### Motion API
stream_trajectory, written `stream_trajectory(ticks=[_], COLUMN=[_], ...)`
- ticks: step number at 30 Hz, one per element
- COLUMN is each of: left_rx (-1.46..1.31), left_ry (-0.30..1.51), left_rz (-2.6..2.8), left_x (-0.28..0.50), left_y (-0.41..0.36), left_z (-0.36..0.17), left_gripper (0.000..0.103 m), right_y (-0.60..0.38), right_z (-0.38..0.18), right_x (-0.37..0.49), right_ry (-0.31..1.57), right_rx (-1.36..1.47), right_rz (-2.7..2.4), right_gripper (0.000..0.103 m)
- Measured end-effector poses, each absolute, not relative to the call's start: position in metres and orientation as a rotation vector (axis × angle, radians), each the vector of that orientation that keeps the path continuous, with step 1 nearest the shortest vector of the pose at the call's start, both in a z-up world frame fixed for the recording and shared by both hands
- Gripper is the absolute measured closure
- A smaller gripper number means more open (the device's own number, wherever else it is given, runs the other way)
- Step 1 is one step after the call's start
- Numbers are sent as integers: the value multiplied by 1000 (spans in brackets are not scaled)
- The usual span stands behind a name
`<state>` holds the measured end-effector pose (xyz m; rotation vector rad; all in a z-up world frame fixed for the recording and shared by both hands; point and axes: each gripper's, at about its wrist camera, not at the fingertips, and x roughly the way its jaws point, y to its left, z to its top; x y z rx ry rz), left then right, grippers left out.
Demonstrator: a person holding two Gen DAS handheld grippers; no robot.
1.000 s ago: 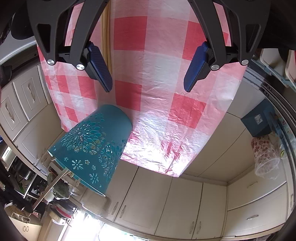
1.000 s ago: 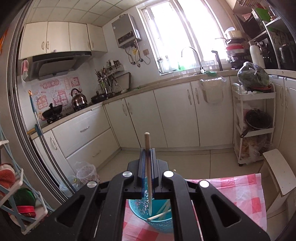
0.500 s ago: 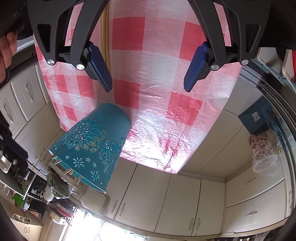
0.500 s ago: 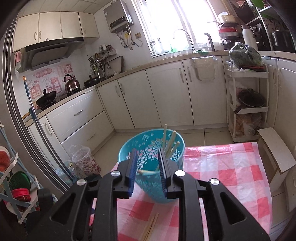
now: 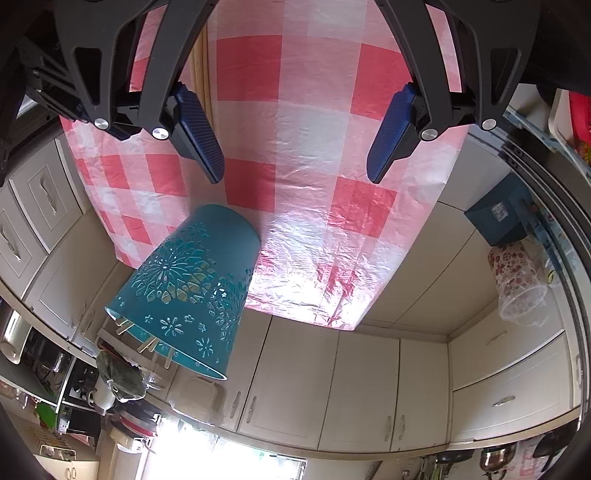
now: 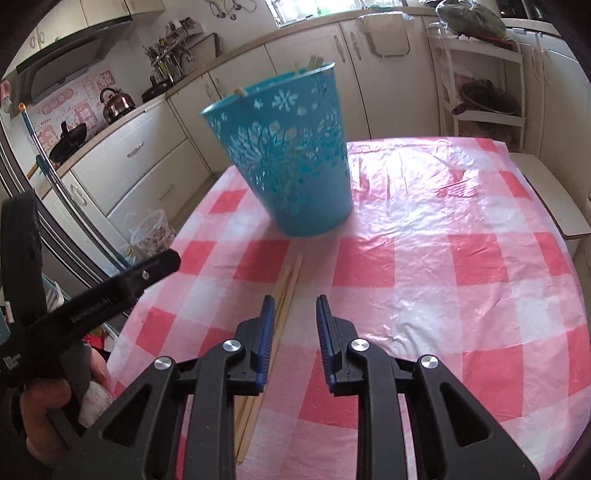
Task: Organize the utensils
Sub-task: 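Lower both open tools back toward the remaining chopsticks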
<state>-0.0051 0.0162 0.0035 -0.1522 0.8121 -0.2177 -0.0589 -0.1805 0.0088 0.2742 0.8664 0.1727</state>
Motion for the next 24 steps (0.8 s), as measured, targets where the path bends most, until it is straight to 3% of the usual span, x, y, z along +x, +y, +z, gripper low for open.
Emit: stream_trajectory(ticks=[18, 21, 24], left_rx=[-156, -153, -135], left_ry=[835, 841, 858], left_rz=[-214, -218, -232], left_x=[-1, -1, -1], left_y=[17, 16, 10], left_z=[-3, -5, -8], left_gripper=[27, 27, 27], right_y=[-153, -156, -161], right_z=[-26, -27, -28], right_x=[-31, -32, -34], right_ry=[951, 960, 972], right_rx=[165, 150, 162], right_rz=[128, 120, 123], right_gripper=[85, 93, 95])
